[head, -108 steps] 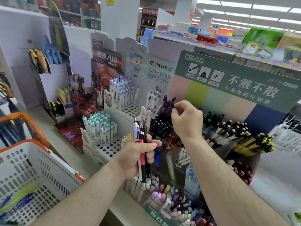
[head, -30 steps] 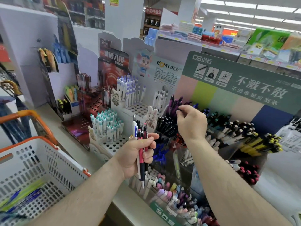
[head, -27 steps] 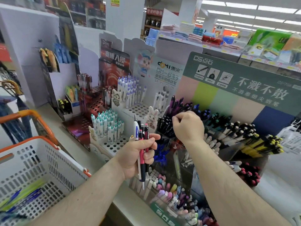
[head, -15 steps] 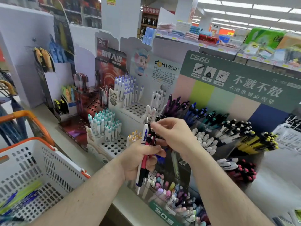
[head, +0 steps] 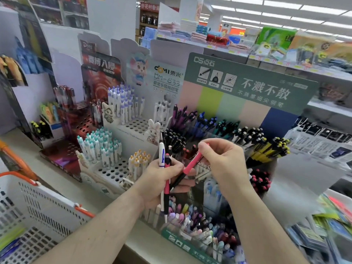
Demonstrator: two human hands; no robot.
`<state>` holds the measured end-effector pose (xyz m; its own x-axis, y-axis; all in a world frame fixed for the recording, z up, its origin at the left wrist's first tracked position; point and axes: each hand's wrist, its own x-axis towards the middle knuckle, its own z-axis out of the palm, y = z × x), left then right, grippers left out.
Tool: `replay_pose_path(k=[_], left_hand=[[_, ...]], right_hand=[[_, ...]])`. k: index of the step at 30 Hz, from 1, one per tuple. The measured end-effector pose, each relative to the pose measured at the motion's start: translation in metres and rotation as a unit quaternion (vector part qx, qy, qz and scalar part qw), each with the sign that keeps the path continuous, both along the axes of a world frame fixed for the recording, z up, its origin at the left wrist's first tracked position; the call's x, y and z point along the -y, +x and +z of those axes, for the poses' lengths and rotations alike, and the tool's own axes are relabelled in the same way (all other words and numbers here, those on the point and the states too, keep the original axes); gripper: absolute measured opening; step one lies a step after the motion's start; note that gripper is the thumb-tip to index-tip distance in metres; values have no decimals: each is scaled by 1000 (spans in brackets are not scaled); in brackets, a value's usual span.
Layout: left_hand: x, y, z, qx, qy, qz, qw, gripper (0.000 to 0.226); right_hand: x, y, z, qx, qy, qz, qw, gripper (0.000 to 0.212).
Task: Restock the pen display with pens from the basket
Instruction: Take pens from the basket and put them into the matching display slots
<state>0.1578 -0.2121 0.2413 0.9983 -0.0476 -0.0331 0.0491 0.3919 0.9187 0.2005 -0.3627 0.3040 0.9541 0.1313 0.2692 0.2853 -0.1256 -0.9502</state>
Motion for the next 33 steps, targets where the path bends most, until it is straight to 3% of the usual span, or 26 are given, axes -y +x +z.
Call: replay_pose_path(k=[6,12,15,23,26,29,33], left_hand=[[10,8,-5,-37,-35,26,998,12],[23,15,-9,7,-167,-19,986,14],[31,18,-7,20,-240,-53,969,44],[48,21,-2,10,-272,-109,956,46],[55,24,-1,-15,-257,-103,961,37],[58,28,-3,-38,-206,-68,975,10],[67,33,-4,-52,-171,-60,982,8]], right_hand=[[32,10,-6,-113,206,-144,961,11],[44,4,-20,-146,234,-180,944,12],[49,0,-29,-156,230,-200,939,12],[66,-6,-33,-171,253,-200,931,12],[77,-5,-26,-147,279,-215,924,13],[100,-1,-13,-72,298,-273,912,16],[134,7,-6,76,195,-392,896,16]])
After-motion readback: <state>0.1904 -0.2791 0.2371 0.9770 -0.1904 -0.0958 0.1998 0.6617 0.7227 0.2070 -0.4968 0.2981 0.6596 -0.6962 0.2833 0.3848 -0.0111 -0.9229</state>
